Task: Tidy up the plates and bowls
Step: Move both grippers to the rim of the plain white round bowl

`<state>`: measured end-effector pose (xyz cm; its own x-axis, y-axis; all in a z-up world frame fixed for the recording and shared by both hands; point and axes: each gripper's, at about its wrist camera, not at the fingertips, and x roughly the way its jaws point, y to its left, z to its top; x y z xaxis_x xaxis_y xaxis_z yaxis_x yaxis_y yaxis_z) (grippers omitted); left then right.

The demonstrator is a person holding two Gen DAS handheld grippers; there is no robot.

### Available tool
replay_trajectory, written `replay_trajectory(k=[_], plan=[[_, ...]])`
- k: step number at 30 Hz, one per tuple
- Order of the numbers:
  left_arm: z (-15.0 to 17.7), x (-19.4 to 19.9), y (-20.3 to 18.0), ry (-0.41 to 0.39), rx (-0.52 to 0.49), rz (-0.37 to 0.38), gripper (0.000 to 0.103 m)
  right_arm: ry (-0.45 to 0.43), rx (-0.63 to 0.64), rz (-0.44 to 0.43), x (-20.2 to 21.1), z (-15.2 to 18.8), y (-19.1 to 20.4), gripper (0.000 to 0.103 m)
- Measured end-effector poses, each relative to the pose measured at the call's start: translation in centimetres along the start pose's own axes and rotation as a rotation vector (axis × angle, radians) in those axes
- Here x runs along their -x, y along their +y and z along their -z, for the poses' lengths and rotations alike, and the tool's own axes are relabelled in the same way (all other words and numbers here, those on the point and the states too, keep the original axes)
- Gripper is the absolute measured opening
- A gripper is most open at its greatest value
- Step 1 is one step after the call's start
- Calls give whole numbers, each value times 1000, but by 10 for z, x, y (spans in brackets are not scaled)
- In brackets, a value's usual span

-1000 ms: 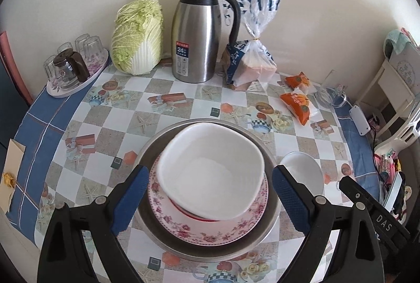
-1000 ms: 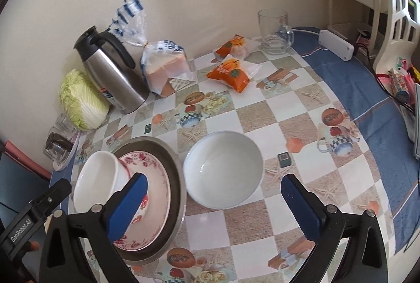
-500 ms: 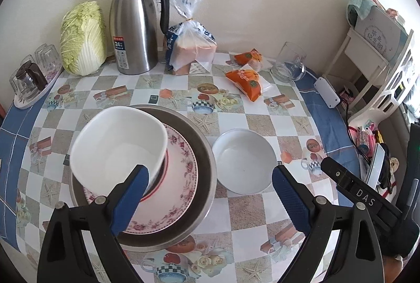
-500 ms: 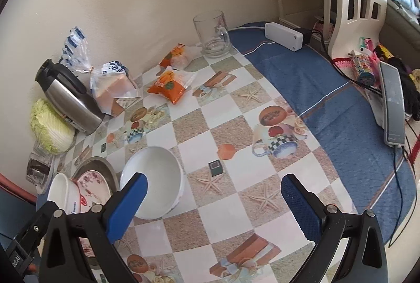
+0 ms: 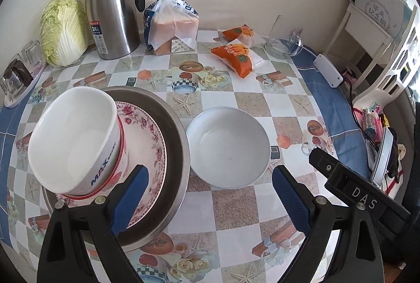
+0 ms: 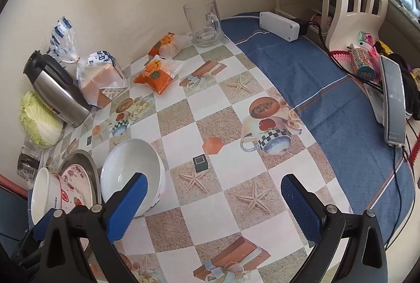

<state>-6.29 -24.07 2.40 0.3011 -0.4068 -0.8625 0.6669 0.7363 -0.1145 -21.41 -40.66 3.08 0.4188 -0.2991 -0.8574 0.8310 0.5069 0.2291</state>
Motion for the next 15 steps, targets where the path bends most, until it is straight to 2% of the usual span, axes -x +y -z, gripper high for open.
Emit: replay_trajectory(k=[15], plan=[[-10,-13,11,-8,62,17,95,69,-45,-28,-41,3,-1,103]])
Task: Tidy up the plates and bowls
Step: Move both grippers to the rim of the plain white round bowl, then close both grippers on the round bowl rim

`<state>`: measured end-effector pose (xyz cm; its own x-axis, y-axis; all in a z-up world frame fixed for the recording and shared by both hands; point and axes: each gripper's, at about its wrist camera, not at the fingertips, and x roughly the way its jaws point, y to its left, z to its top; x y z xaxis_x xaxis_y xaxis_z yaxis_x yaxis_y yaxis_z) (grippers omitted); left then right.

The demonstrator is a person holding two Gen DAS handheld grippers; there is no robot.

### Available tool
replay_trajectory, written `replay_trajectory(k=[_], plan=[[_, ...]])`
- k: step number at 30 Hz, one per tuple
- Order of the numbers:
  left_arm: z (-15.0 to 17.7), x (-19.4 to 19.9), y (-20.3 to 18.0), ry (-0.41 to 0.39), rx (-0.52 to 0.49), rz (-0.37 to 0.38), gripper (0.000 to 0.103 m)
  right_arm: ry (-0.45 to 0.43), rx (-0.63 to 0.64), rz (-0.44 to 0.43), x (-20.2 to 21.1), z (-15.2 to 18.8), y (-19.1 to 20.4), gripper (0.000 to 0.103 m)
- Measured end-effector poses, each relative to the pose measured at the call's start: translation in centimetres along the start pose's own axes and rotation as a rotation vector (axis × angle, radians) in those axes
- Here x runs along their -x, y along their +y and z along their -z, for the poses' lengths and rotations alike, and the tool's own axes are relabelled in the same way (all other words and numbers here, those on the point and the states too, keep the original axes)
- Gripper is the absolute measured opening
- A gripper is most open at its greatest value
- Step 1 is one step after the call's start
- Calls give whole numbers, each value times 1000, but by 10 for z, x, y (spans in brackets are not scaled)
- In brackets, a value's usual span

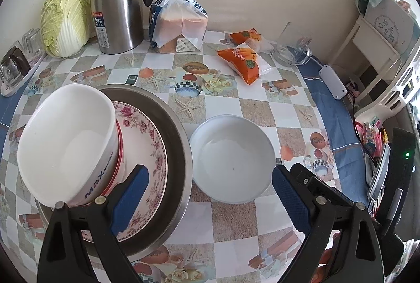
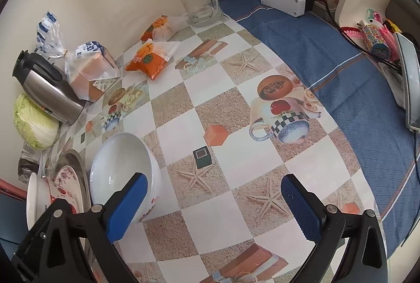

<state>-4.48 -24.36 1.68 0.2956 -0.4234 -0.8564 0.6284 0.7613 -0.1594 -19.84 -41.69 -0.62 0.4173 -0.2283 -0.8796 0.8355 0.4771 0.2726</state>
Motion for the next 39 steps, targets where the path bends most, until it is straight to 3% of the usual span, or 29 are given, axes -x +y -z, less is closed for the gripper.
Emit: replay_trajectory(k=[14,20,29,33,36,39], plan=[[-9,-9,2,8,18,4,95,36,43,28,-29,9,24,99],[-11,-10,2,6,25,-8,94,49,52,-10,-37,12,34,78],[-11,-11,3,13,32,21,94,63,3,-104,-42,14,36,36],[-10,-12,2,17,38,38,94,44,0,-101,-37,12,36,13],[-10,-13,1,19,47,55,93,36,-16,-95,-34,10,31,9],[-10,-14,-3,20,39,72,84,33,-48,-83,-32,8,20,9]])
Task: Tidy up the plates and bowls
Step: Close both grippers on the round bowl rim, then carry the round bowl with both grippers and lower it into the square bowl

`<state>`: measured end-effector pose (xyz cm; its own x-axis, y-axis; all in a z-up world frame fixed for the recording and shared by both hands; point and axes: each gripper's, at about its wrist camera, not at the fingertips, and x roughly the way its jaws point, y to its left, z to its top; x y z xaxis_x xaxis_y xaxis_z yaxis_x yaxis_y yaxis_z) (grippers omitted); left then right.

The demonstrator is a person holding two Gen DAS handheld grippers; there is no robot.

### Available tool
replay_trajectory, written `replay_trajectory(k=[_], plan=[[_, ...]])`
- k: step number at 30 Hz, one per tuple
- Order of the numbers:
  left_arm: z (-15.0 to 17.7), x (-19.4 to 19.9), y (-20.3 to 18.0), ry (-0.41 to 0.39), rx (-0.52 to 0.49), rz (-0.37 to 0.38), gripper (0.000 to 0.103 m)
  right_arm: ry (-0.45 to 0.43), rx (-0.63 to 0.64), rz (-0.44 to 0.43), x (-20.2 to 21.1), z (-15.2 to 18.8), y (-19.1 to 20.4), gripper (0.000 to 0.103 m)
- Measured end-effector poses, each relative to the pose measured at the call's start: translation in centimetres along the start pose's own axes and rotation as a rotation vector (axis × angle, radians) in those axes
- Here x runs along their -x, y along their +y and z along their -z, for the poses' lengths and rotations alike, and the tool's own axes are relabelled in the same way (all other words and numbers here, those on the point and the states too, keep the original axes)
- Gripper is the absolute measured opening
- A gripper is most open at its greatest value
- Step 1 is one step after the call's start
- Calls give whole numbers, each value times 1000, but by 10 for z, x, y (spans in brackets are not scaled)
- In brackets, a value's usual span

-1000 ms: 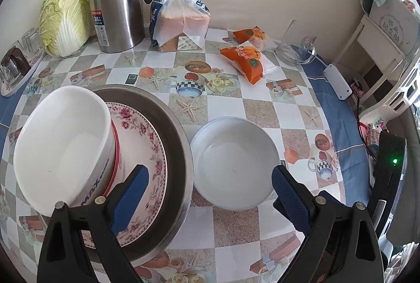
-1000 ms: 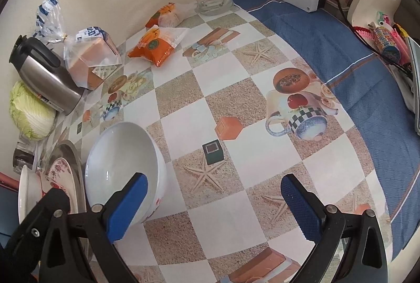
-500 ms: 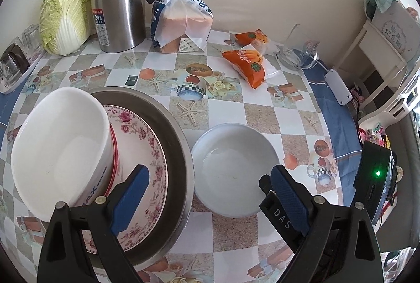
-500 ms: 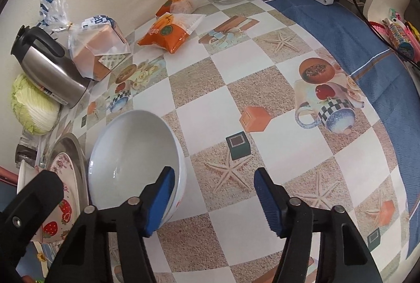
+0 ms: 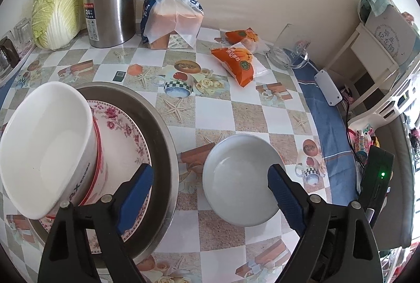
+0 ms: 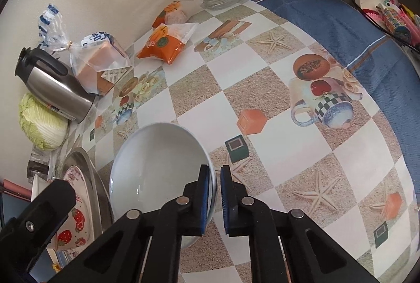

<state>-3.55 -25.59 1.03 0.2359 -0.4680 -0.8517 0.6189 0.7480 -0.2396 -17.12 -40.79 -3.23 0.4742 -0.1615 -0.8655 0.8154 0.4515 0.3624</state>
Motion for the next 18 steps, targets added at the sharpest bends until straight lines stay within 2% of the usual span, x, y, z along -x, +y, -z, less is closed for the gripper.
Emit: replay_trajectory(k=[3,4,6,9,18], plan=[[1,-4,-5,11,-11,17,72,-3,-28,5,2,-3,-10,9],[2,-7,-6,18,-9,34,59,-4,-38,5,3,-3,-13,9],[5,-15,-9,48,-1,57,46,-8,-50,9,4,-4,-17,9],[9,-29,-16,78,-23,56,37,-7,-58,8,5,-5,-19,9],[16,-57,-17,127,-40,15,26,-4,-69,11,4,-5,-22,9]])
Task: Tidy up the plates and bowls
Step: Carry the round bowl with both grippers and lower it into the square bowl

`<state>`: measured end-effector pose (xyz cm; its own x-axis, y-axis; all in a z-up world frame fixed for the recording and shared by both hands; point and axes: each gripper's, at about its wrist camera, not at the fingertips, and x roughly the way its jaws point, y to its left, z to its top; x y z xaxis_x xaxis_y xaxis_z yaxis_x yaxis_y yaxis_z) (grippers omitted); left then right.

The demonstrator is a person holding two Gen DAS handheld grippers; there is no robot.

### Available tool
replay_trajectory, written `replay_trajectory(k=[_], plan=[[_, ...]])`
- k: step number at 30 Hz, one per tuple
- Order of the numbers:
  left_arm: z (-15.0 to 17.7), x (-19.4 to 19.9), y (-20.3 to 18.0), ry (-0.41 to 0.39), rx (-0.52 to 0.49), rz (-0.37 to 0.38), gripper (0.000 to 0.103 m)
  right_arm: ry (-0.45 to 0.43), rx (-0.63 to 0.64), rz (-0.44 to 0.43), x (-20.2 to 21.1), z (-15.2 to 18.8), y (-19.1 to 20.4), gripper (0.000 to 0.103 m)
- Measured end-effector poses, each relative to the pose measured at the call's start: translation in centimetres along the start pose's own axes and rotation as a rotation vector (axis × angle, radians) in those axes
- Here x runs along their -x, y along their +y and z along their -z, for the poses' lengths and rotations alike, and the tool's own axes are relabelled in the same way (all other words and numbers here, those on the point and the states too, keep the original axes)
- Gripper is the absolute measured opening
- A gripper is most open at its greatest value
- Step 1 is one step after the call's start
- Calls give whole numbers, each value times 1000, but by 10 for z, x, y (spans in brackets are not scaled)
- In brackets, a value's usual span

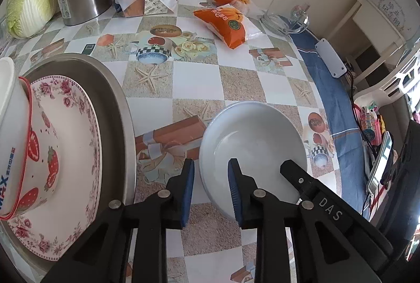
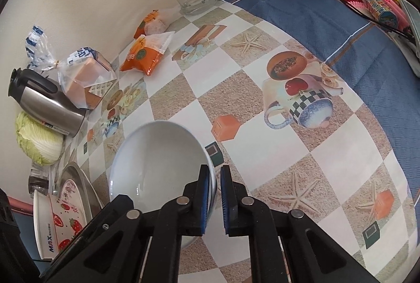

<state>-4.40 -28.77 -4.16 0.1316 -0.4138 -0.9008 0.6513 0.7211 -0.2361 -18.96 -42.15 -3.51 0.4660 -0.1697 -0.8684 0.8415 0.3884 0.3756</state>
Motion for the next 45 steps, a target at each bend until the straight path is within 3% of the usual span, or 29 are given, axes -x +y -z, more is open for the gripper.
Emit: replay_trajectory(k=[8,12,20,45], plan=[[0,-18,0,-4,12,12,20,12,10,11,-7,1,1,10],[-1,-21,2,-18,8,6,11,8,11,11,-8,1,1,9],[-4,-9,3,-42,-1,11,10,4,35,23,-7,2,5,9],[-16,125,25,-316,-13,36,10,-195,166,-66,100,8,79,10]])
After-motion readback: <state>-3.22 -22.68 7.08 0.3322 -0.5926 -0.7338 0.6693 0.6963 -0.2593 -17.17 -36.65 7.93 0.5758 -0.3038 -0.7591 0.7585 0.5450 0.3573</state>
